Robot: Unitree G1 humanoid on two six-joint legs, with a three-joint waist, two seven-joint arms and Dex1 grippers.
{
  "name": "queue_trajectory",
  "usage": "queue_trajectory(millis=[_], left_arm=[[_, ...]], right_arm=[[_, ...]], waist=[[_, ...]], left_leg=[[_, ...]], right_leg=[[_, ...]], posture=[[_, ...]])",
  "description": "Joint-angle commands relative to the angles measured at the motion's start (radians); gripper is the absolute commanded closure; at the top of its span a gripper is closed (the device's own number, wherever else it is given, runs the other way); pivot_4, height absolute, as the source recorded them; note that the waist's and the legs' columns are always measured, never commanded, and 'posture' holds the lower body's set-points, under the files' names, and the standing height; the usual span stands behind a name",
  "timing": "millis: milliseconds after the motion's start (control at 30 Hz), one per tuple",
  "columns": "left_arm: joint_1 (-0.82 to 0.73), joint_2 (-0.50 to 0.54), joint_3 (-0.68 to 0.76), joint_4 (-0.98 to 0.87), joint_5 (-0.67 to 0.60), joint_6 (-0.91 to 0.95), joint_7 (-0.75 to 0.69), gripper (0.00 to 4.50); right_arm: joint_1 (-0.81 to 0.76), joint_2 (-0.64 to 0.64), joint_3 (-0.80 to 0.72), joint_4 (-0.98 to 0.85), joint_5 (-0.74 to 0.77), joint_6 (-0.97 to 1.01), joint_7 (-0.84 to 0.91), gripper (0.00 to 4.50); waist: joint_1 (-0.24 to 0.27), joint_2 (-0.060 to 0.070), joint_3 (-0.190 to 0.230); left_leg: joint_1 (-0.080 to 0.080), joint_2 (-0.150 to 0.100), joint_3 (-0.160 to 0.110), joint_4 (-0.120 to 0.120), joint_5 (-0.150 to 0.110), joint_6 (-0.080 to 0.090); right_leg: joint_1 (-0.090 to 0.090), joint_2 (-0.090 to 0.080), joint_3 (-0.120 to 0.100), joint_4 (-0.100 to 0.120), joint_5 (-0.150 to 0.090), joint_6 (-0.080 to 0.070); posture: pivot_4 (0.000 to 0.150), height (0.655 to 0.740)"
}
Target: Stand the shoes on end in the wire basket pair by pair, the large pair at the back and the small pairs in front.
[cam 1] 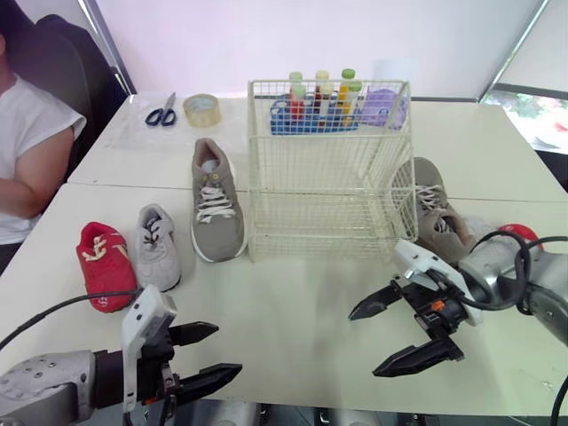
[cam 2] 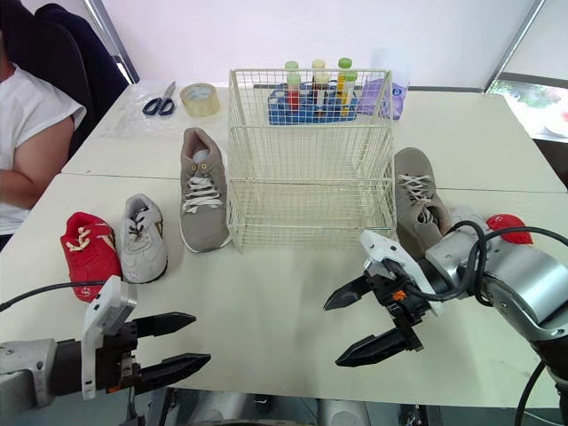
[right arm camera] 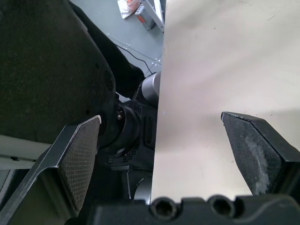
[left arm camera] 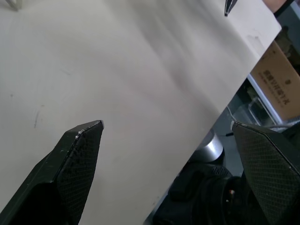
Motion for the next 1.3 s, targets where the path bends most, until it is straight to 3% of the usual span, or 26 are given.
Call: queue_trajectory(millis=[33,567,767,967,1100,1300], left_arm=[[-0.001,0.008,0.016,0.001,-0.012,0.009,-0.001,0.0],[-0.039,-0.045,-0.007,0.005,0.041,-0.015,0.021,0.0],[-0.065,-0.022,0.018,0.048,0.085,-0.017,-0.034,0.0],[-0.193,0.128,0.175,0.132,0.053,0.003,-0.174,0.0],[-0.413,0.276,0.179,0.197,0.012,0.004,-0.261,0.0],[-0.618,0.317,0.09,0.214,-0.012,0.0,-0.265,0.0]], right_arm=[[-0.022,0.018,0.008,-0.014,0.012,0.002,-0.009,0.02],[-0.034,0.01,0.028,0.05,-0.092,-0.115,0.032,0.02],[-0.069,-0.031,0.044,0.055,-0.118,-0.089,0.055,0.02],[-0.4,-0.03,-0.045,0.189,0.007,0.019,0.118,0.02],[-0.613,-0.019,0.056,0.334,-0.14,-0.084,0.208,0.02],[-0.722,0.011,0.237,0.488,-0.348,-0.311,0.244,0.02]], waist=[[0.0,0.0,0.0],[0.0,0.0,0.0],[0.0,0.0,0.0],[-0.002,0.0,0.0],[-0.001,-0.001,0.0],[-0.009,-0.001,0.0]], left_leg=[[0.0,0.0,0.0,0.0,0.0,0.0],[0.0,0.0,0.0,0.001,0.0,0.0],[0.0,0.0,0.0,0.001,0.001,0.001],[0.0,0.002,0.001,0.002,0.0,0.0],[0.003,0.003,0.002,0.001,0.0,-0.001],[0.003,0.003,0.011,-0.004,0.001,0.001]], right_leg=[[0.0,0.0,0.0,0.0,0.0,0.0],[0.001,0.0,0.0,0.0,0.0,0.0],[0.0,0.0,0.0,0.0,0.001,0.0],[0.0,0.0,-0.001,0.0,0.004,0.0],[0.0,0.001,-0.003,-0.002,0.004,0.0],[-0.002,0.0,0.004,-0.005,0.007,0.006]], posture=[[0.15,0.74],[0.15,0.74],[0.15,0.74],[0.15,0.74],[0.15,0.74],[0.15,0.74]])
